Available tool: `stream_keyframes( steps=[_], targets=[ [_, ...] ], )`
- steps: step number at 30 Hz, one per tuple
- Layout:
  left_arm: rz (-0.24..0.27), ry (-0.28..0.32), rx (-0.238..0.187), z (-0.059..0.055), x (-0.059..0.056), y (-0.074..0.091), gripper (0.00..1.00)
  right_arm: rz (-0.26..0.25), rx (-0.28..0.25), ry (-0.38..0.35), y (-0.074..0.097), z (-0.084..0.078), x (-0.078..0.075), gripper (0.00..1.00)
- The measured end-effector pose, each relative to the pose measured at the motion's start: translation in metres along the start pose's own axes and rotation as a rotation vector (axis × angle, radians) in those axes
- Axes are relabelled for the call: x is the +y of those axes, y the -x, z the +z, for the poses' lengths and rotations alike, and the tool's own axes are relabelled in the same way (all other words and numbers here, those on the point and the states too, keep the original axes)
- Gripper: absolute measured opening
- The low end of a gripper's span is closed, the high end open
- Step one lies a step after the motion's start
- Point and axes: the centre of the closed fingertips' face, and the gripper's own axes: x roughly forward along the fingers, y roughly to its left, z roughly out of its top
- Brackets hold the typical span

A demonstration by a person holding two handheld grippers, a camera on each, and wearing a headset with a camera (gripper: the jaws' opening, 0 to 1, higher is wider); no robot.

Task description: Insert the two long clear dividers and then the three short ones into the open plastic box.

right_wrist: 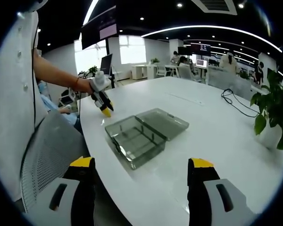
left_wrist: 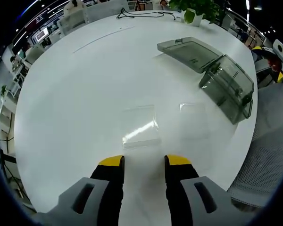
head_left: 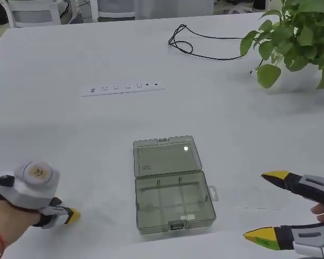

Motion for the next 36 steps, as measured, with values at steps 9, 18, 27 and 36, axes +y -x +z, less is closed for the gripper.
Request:
stream_keyframes(
  steps=[9, 18, 27, 36],
  targets=[
    [-0.007, -0.013, 0.001, 0.0, 0.001, 0.001, 0.32, -0.001, 0.005, 0.003, 0.0, 0.001, 0.002, 0.8],
    [-0.033, -0.057, 0.008, 0.001, -0.002, 0.001, 0.31, 0.004, 0.014, 0.004, -0.002, 0.003, 0.01, 0.79],
    [-0.035, -0.044, -0.002, 0.0, -0.003, 0.003, 0.3, 0.003, 0.025, -0.012, 0.0, 0.0, 0.008, 0.78],
    [-0.038, -0.001, -0.064, 0.008, -0.006, 0.014, 0.3, 0.003, 0.019, -0.016, -0.004, 0.01, 0.013, 0.77]
  ],
)
